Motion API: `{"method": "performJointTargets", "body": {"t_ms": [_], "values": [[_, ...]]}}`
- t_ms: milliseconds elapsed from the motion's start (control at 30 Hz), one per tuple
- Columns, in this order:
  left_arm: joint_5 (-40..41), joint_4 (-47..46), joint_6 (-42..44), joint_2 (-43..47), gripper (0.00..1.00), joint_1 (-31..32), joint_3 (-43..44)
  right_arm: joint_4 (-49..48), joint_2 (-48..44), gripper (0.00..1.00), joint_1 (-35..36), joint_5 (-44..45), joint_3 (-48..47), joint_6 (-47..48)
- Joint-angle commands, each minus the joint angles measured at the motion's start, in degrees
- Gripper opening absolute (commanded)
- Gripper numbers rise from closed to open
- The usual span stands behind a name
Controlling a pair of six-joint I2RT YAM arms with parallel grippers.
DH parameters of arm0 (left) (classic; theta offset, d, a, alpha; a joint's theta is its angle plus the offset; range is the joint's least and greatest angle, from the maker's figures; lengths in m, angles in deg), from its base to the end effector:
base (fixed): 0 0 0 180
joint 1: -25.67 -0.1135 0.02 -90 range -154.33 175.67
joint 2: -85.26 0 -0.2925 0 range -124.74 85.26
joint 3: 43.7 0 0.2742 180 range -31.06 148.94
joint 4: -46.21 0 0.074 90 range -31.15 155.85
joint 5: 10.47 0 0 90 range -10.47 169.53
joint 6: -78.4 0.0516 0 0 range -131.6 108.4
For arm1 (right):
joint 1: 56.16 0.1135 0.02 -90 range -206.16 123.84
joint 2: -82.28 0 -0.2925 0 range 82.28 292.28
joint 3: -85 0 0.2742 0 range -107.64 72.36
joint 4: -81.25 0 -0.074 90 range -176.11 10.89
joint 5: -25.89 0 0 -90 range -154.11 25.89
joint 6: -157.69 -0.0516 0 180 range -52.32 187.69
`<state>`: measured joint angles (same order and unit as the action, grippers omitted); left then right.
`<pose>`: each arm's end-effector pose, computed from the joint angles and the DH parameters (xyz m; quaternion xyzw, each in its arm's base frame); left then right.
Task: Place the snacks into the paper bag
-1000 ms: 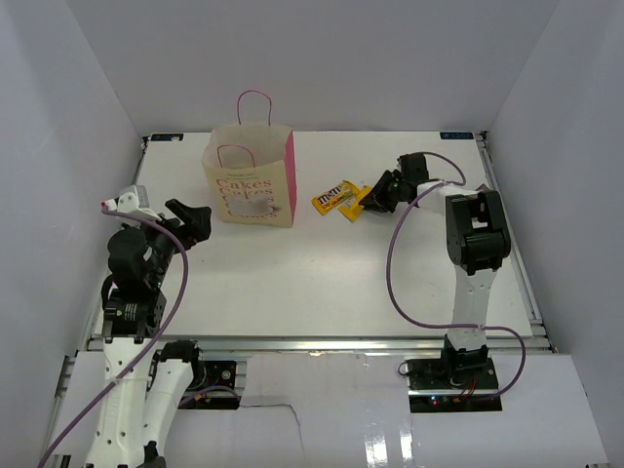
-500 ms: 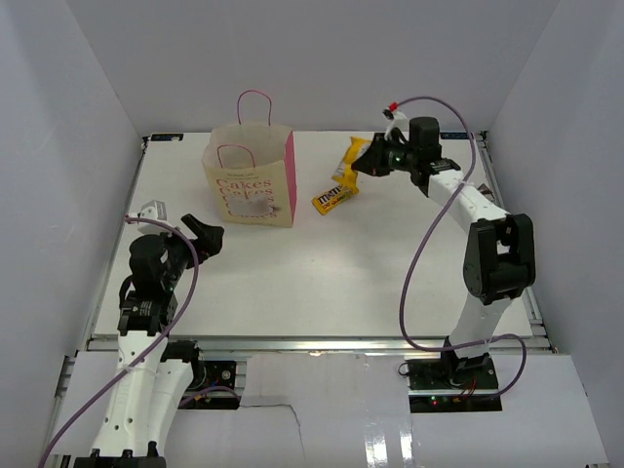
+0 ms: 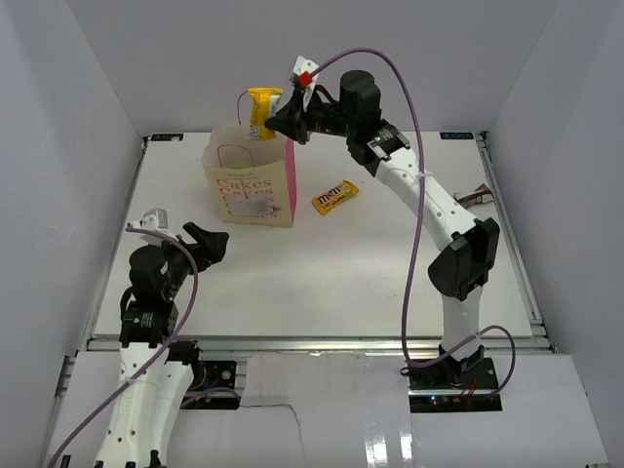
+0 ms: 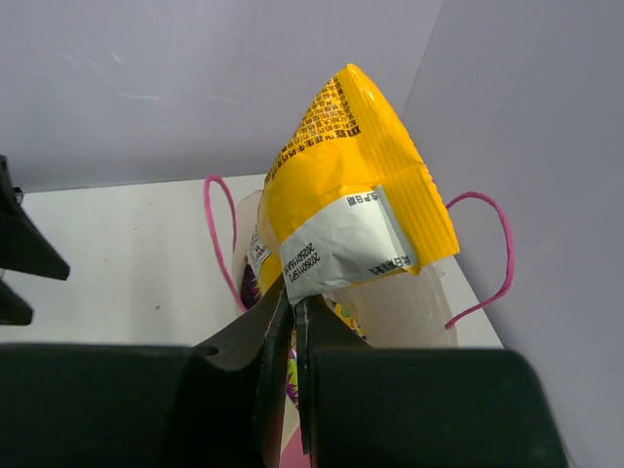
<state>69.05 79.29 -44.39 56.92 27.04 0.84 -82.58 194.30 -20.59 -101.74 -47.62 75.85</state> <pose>0.1450 -0.0129 0.2926 -0.1642 0.7847 -0.2443 0.5455 0.3891 0.3170 0.4900 -0.4591 0.5086 0.3774 0.6230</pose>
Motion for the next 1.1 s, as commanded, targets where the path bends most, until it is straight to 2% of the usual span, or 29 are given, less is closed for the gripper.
{"method": "performJointTargets", "body": {"t_ms": [0, 400, 500, 533, 600, 633, 733, 800, 867, 1000, 1067], "values": [[-1.65, -0.76, -0.87, 1.35, 0.96, 0.22, -0.52, 0.87, 3.37, 0.08, 1.6, 5.71, -3.41, 2.12], [-2.18, 0.3, -1.22, 2.67, 0.96, 0.22, -0.44, -2.21, 3.99, 0.08, 3.19, 10.47, -1.75, 2.12], [-2.26, 0.3, -1.22, 2.67, 0.96, 0.22, -0.35, -2.74, 3.9, 0.17, 3.27, 11.61, -0.52, 2.56], [-2.35, 0.3, -1.13, 2.76, 0.96, 0.22, -0.43, -2.83, 3.9, 0.38, 3.36, 12.31, 0.7, 2.99], [-2.35, 0.47, -1.22, 3.11, 0.96, 0.22, -0.35, -4.48, 4.07, 0.72, 3.54, 15.29, 1.94, 5.54], [-2.35, 0.64, -1.3, 3.11, 0.96, 0.22, -0.35, -4.5, 4.16, 0.78, 3.45, 16.52, 2.29, 6.24], [-2.26, 1.61, -1.22, 4.08, 0.96, 0.22, 0.0, -4.41, 2.94, 0.85, 1.0, 17.94, 2.65, 5.73], [-1.74, 2.05, -1.22, 4.69, 0.96, 0.22, 0.09, -4.58, 1.71, 0.93, -0.32, 20.74, 3.7, 2.76], [-1.65, 2.4, -1.3, 5.31, 0.96, 0.22, -0.08, -4.67, -0.4, 0.9, -3.21, 26.6, 7.37, -1.37], [-1.91, 2.06, -1.48, 5.05, 0.96, 0.22, -0.26, -4.24, -2.77, 0.9, -8.41, 27.95, 17.83, -20.76], [-2.09, 1.7, -1.48, 4.35, 0.96, 0.22, -0.35, -3.88, -3.22, 0.9, -9.91, 32.23, 22.66, -25.98]]}}
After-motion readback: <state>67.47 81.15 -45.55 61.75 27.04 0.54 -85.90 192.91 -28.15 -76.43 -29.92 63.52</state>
